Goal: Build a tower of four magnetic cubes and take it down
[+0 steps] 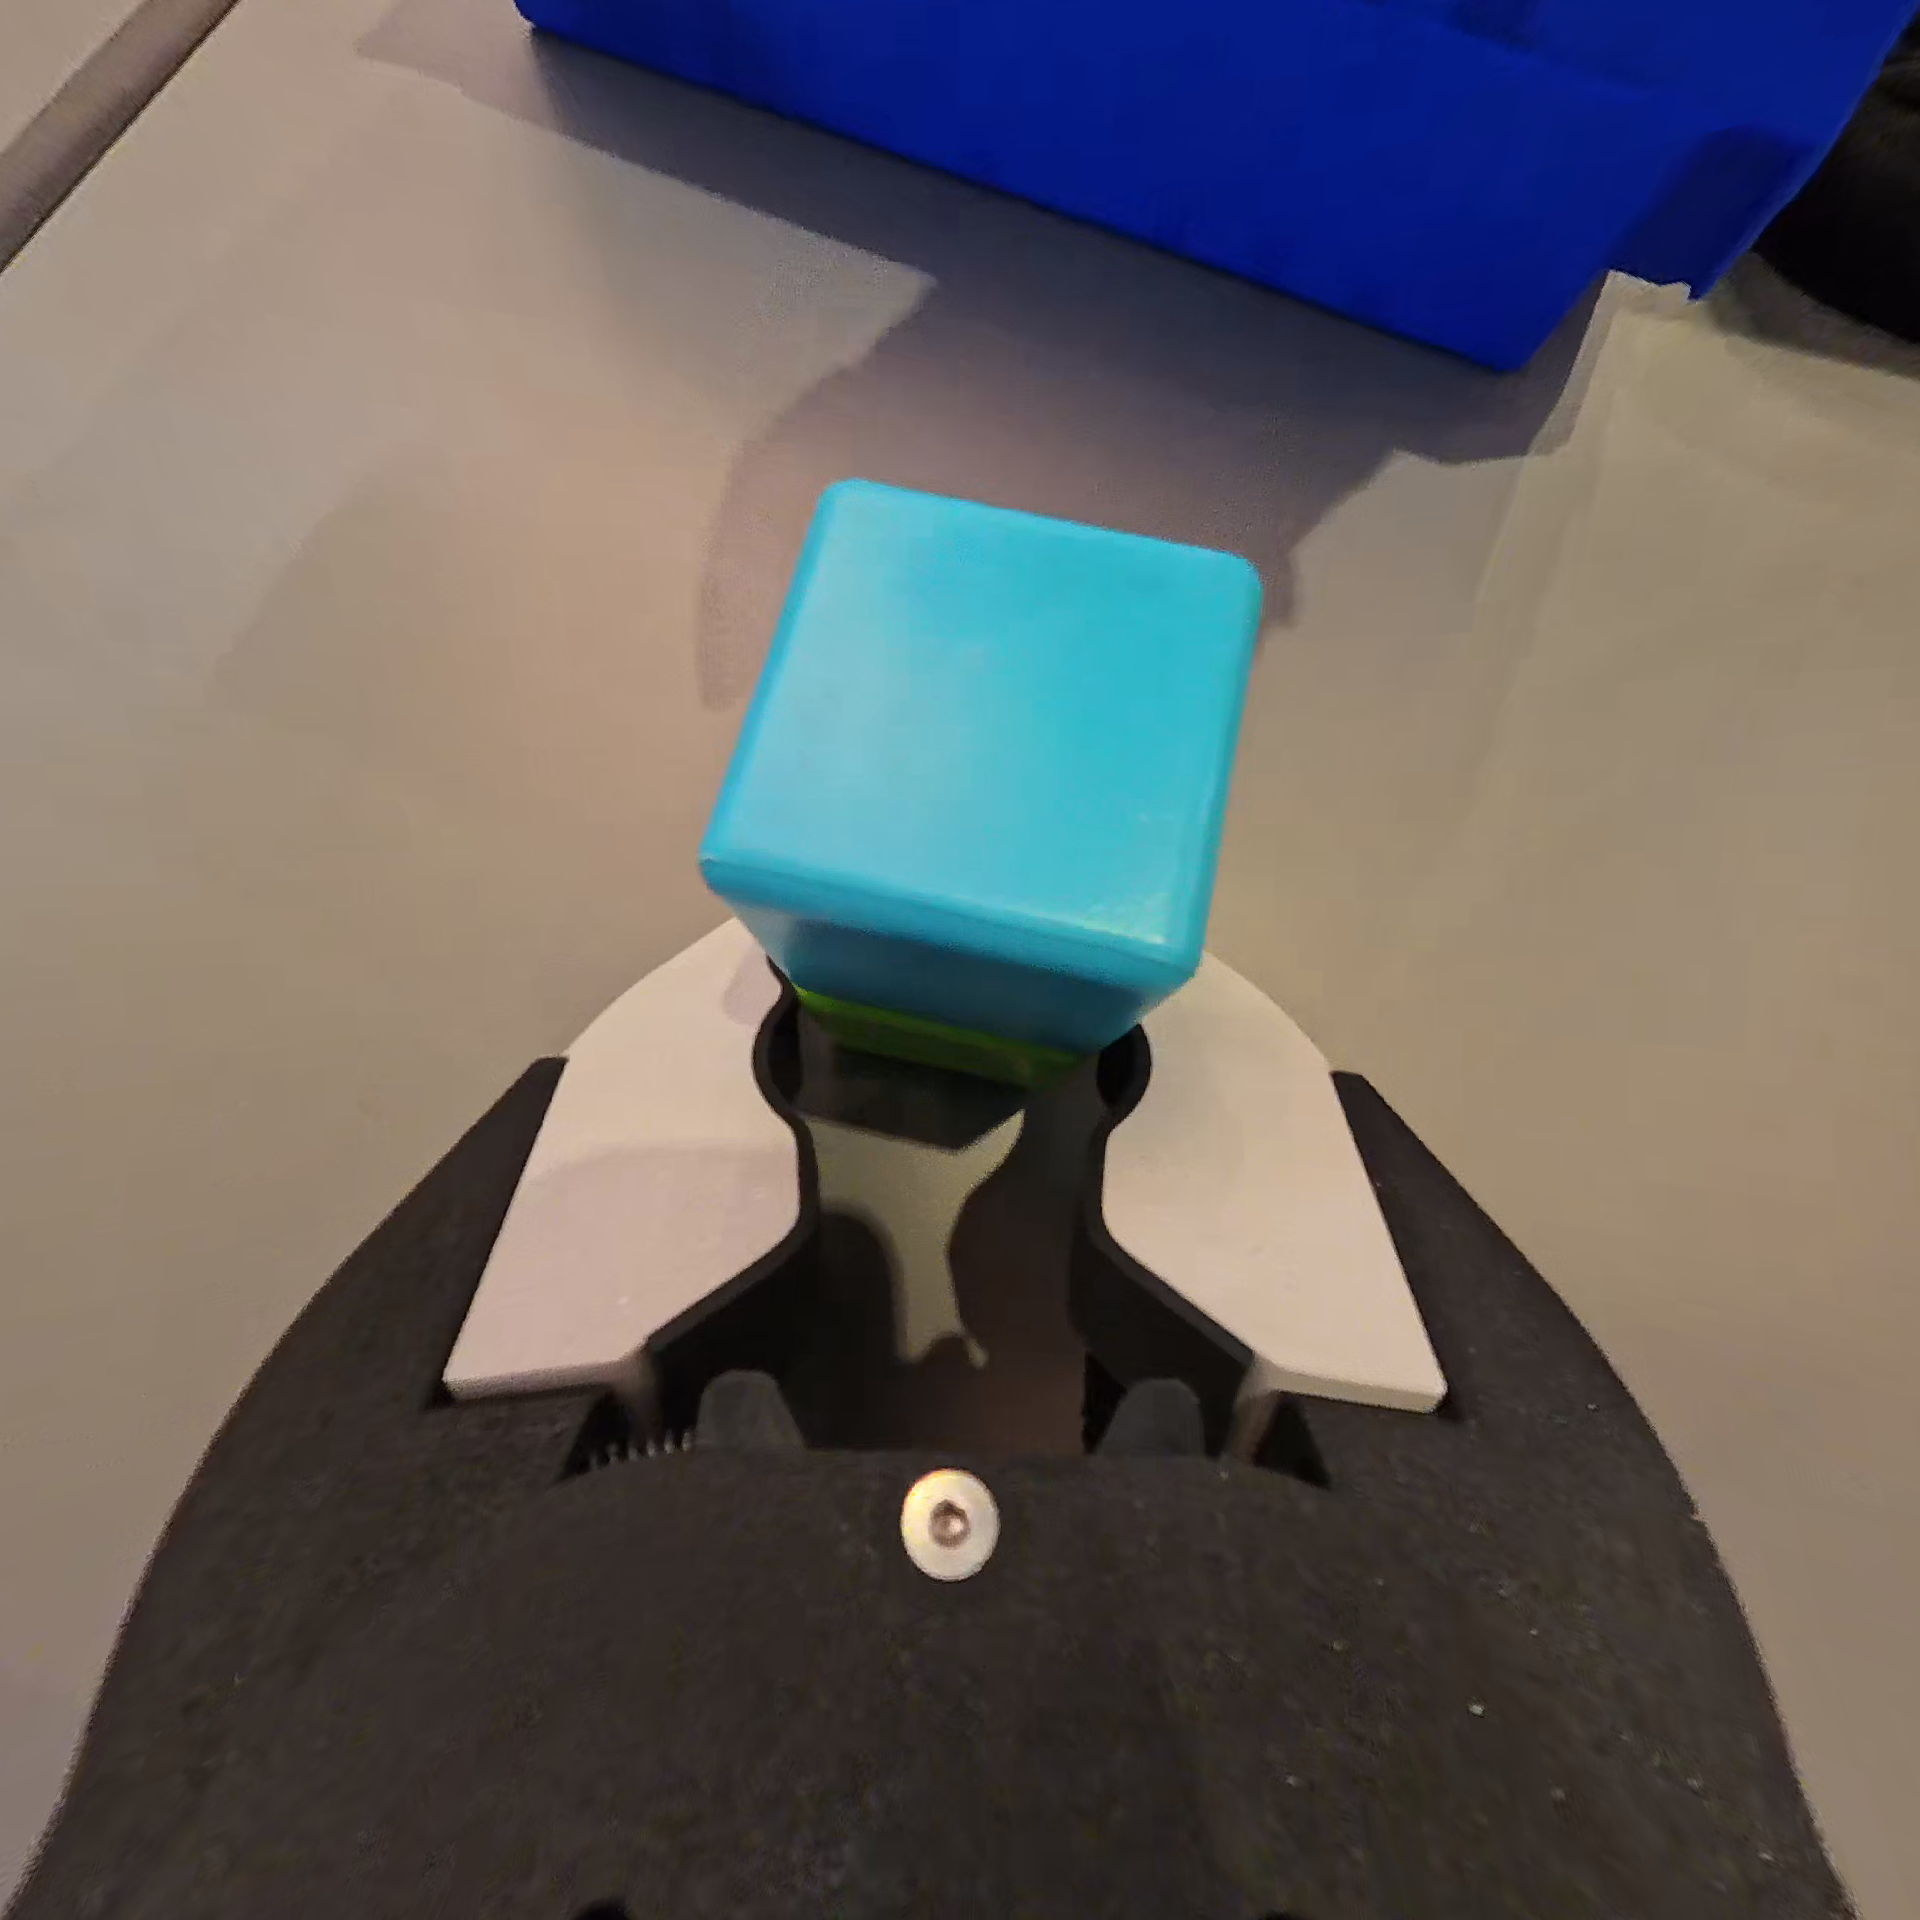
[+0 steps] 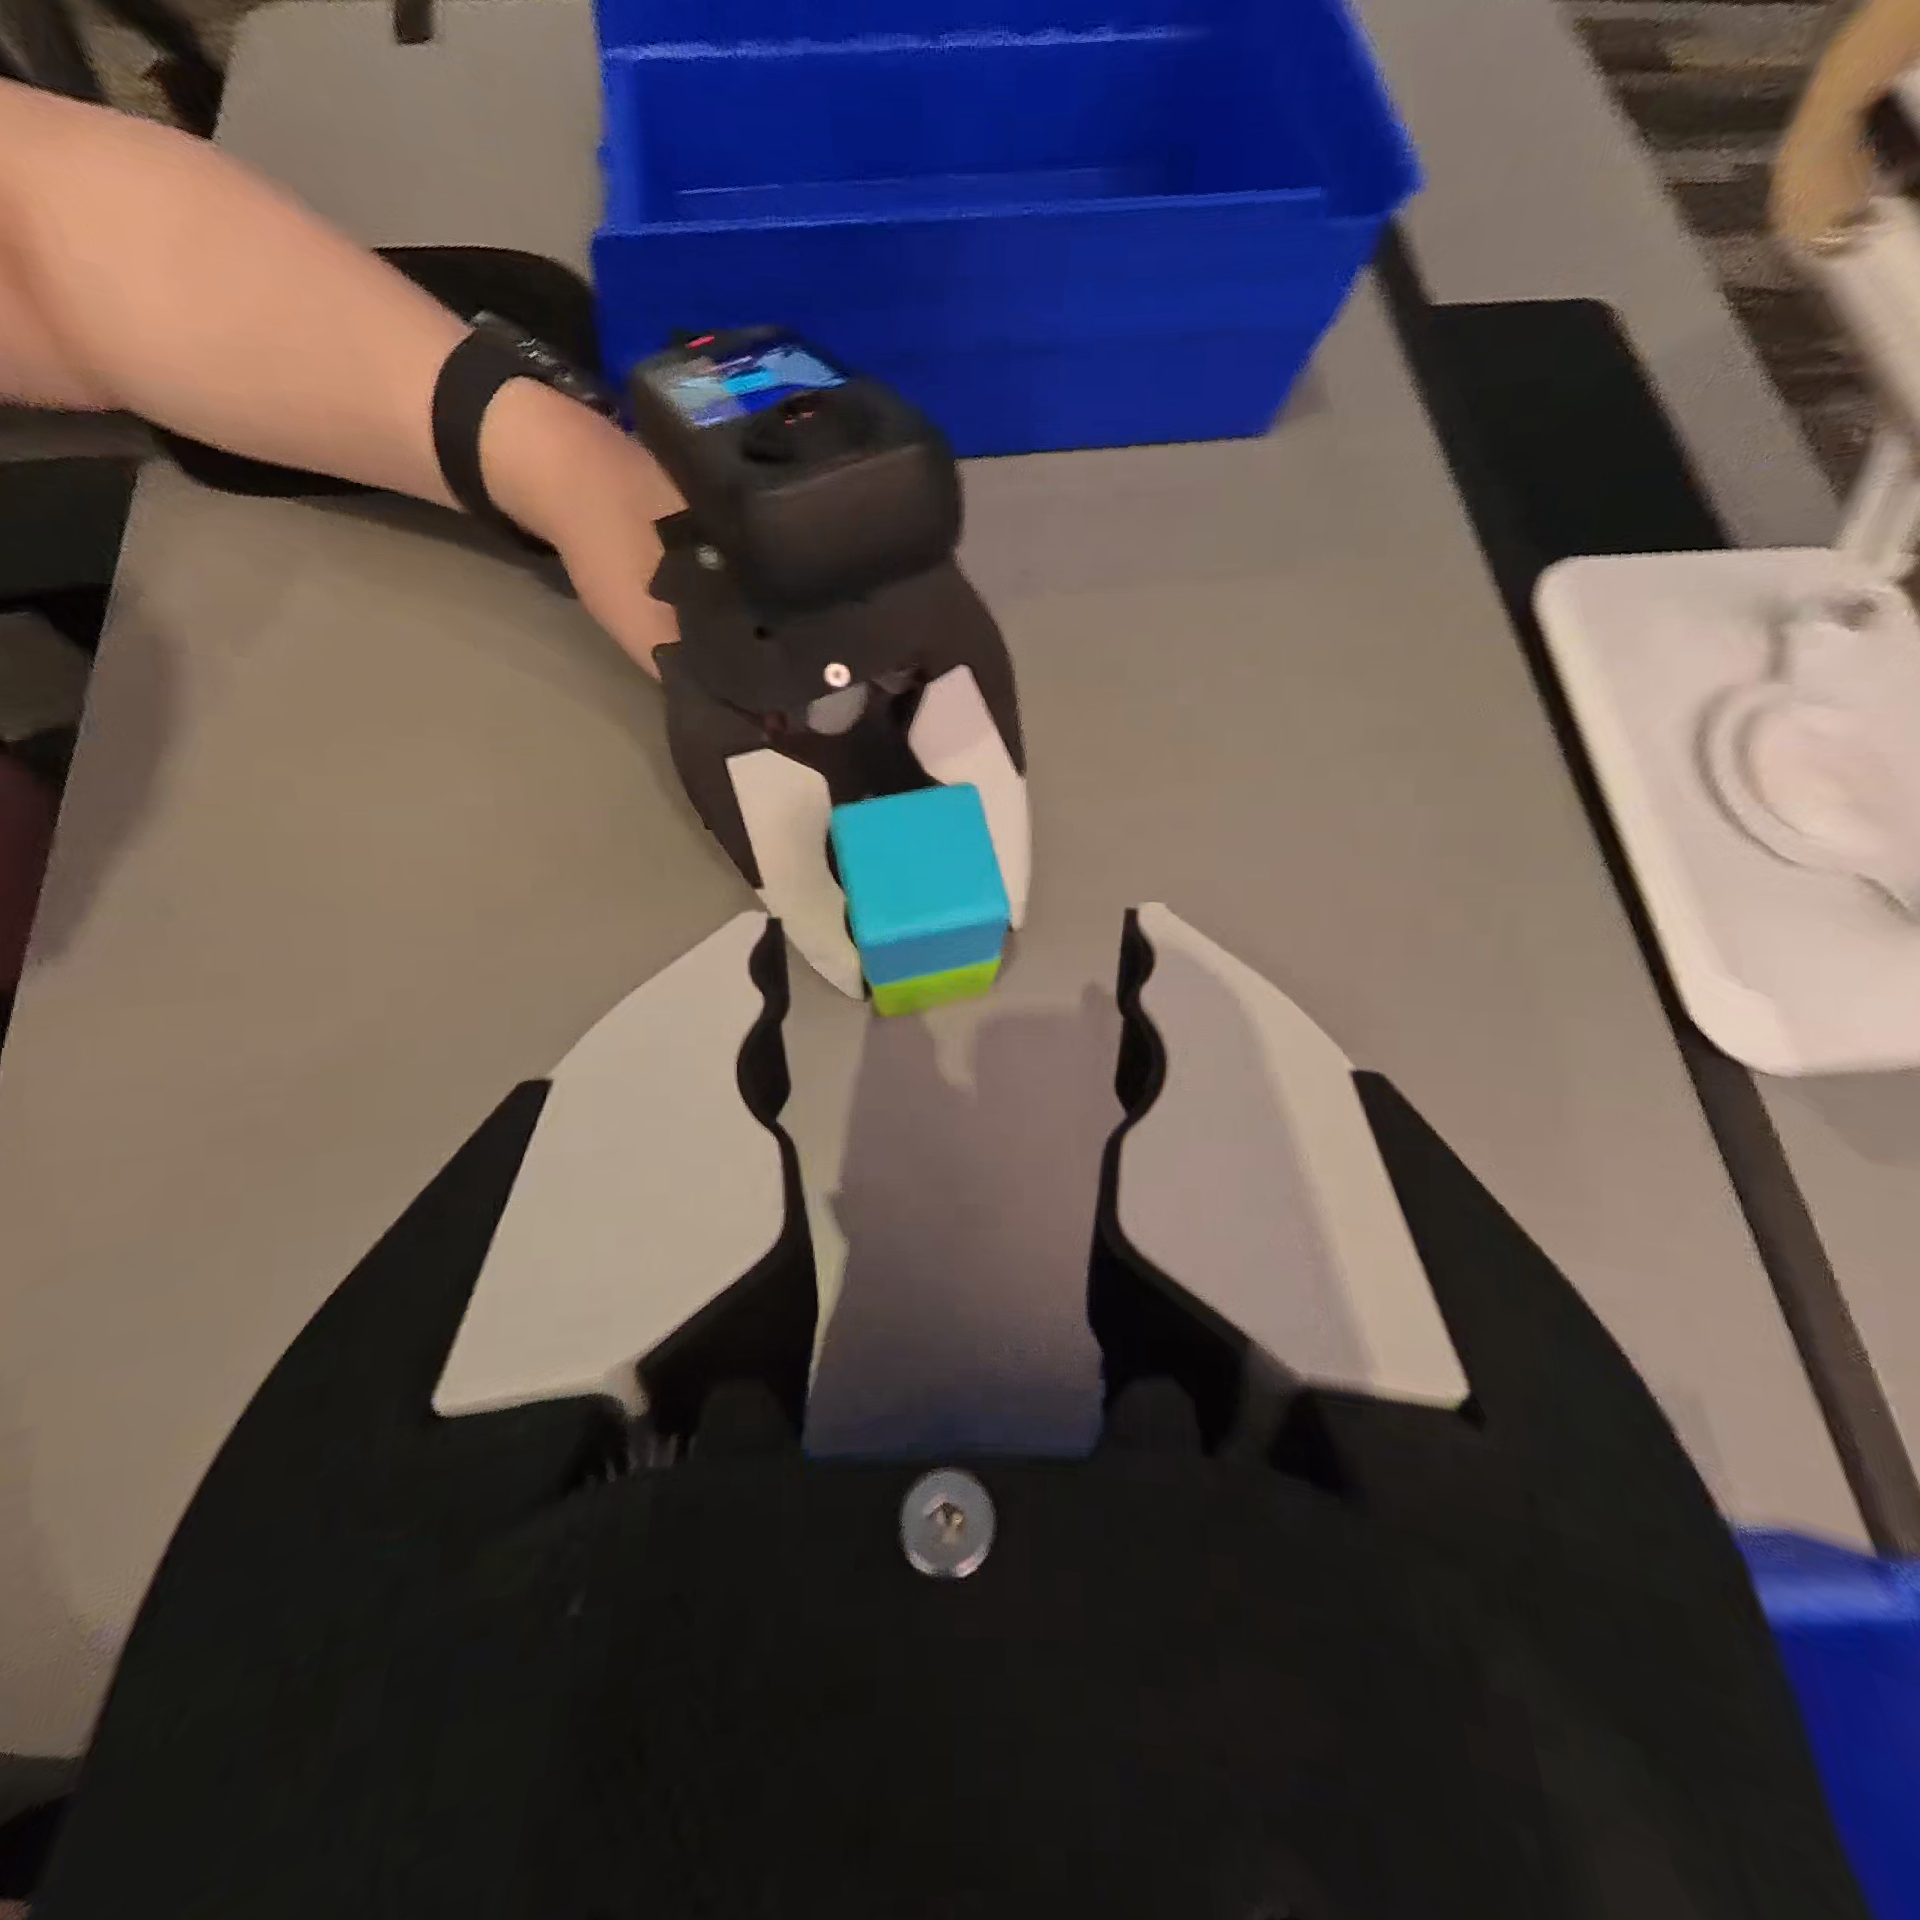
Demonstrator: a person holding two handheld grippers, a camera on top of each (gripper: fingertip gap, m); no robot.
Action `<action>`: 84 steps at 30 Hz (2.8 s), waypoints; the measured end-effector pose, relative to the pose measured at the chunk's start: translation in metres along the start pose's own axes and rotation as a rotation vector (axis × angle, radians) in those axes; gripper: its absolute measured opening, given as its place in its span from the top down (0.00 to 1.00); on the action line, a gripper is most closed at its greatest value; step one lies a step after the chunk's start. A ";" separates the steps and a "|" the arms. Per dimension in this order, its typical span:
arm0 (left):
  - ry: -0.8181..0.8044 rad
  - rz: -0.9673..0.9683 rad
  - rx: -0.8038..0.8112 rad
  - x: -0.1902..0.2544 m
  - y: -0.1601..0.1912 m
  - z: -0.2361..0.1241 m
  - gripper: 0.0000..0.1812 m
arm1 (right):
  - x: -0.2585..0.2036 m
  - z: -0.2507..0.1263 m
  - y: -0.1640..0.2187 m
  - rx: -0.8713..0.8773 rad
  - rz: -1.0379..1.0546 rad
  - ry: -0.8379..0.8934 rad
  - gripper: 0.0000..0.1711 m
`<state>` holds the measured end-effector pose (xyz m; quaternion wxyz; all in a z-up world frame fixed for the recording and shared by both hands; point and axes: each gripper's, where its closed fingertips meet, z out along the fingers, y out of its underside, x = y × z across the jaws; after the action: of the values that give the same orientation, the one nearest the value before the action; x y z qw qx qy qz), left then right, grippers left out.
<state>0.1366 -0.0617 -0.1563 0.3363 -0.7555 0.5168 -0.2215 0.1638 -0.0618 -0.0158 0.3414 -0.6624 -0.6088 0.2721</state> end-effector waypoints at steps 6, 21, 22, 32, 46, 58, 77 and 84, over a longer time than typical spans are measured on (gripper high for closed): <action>0.027 0.024 0.000 0.004 0.001 -0.001 0.70 | -0.018 0.055 0.013 -0.098 -0.070 -0.086 0.63; 0.041 0.033 -0.001 0.006 0.001 -0.001 0.70 | -0.019 0.081 0.034 -0.185 -0.094 -0.104 0.72; 0.043 0.033 -0.001 0.006 0.001 -0.001 0.70 | -0.019 0.081 0.034 -0.184 -0.091 -0.106 0.72; 0.043 0.035 -0.002 0.006 0.001 -0.001 0.70 | -0.019 0.079 0.034 -0.177 -0.063 -0.119 0.72; 0.052 0.033 -0.005 0.007 0.000 0.000 0.70 | -0.018 0.078 0.035 -0.187 -0.044 -0.126 0.72; 0.056 0.032 -0.006 0.007 0.000 0.000 0.71 | -0.018 0.077 0.034 -0.176 -0.034 -0.129 0.72; 0.058 0.034 -0.007 0.008 0.000 0.001 0.70 | 0.024 -0.120 0.047 0.135 0.046 0.124 0.71; 0.056 0.037 -0.007 0.008 -0.001 0.001 0.70 | 0.038 -0.088 0.150 -0.118 0.198 0.048 0.71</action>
<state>0.1406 -0.0687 -0.1566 0.3232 -0.7404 0.5408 -0.2343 0.3293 -0.0388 -0.0774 0.2879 -0.7445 -0.5471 0.2522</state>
